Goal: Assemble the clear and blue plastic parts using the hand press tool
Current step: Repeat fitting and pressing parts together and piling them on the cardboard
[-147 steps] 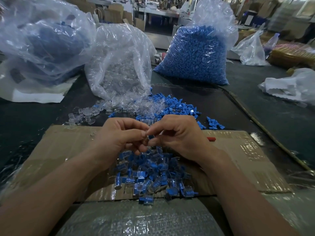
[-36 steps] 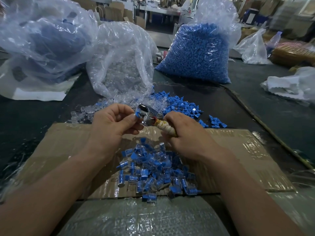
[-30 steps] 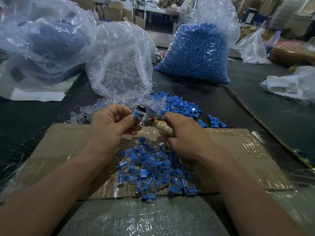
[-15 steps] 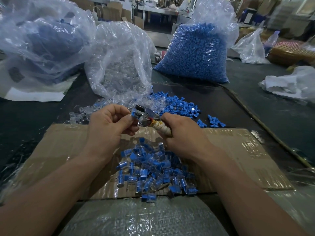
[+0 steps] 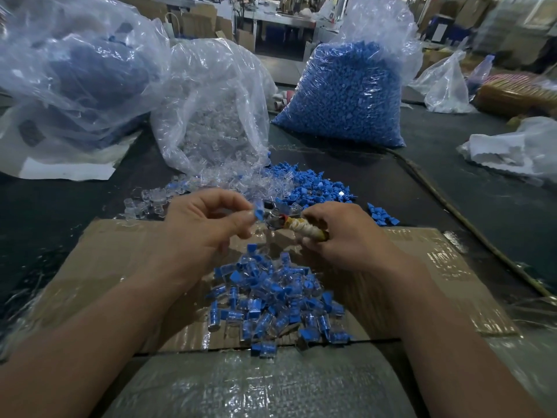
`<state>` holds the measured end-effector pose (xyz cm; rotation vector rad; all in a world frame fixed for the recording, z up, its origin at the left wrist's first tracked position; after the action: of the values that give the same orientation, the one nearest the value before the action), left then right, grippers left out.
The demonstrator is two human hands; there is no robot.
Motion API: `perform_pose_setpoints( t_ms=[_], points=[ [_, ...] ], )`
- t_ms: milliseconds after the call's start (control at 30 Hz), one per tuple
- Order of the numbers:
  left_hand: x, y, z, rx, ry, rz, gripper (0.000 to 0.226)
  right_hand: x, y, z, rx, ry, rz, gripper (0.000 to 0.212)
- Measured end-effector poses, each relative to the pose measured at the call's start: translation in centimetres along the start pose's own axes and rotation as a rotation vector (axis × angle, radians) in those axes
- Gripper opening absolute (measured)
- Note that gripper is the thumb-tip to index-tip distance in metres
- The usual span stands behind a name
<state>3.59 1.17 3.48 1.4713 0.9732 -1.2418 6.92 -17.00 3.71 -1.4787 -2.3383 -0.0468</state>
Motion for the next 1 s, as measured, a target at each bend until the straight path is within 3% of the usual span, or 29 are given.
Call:
perform_pose_setpoints(
  t_ms=[167, 367, 467, 567, 667, 900, 1000],
  points=[
    [-0.6, -0.3, 1.6, 0.171, 0.052, 0.004, 0.013, -0.1, 0.0, 0.3, 0.062, 0.007, -0.009, 0.029],
    [-1.0, -0.8, 3.1, 0.381, 0.267, -0.005, 0.025, -0.3, 0.1, 0.6, 0.112, -0.017, 0.035, 0.069],
    [-0.8, -0.4, 1.9, 0.234, 0.243, 0.032, 0.028, -0.5, -0.1, 0.7, 0.152, 0.01, 0.03, 0.07],
    [0.6, 0.4, -0.9, -0.068, 0.214, -0.022, 0.005, -0.8, -0.4, 0.4, 0.142, 0.12, 0.039, 0.058],
    [0.8, 0.8, -3.2, -0.277, 0.569, -0.018, 0.02, -0.6, -0.3, 0.2, 0.106, 0.053, 0.033, 0.047],
    [1.7, 2.0, -5.2, -0.338, 1.054, -0.184, 0.034, -0.5, -0.2, 0.1, 0.075, 0.001, 0.024, 0.038],
    [1.9, 2.0, -6.0, -0.358, 1.22, -0.364, 0.042, -0.5, -0.1, 0.2, 0.077, -0.006, 0.026, 0.037]
  ],
)
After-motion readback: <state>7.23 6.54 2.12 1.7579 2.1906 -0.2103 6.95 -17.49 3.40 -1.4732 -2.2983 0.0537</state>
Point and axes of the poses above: each hand's wrist, its own y-axis towards the middle knuckle, its own z-axis out of the palm, x = y × z, the point moved 6 cm from there along y, towards the middle knuckle, and after that the axes turned 14 degrees about x, right-handed, at the moved point
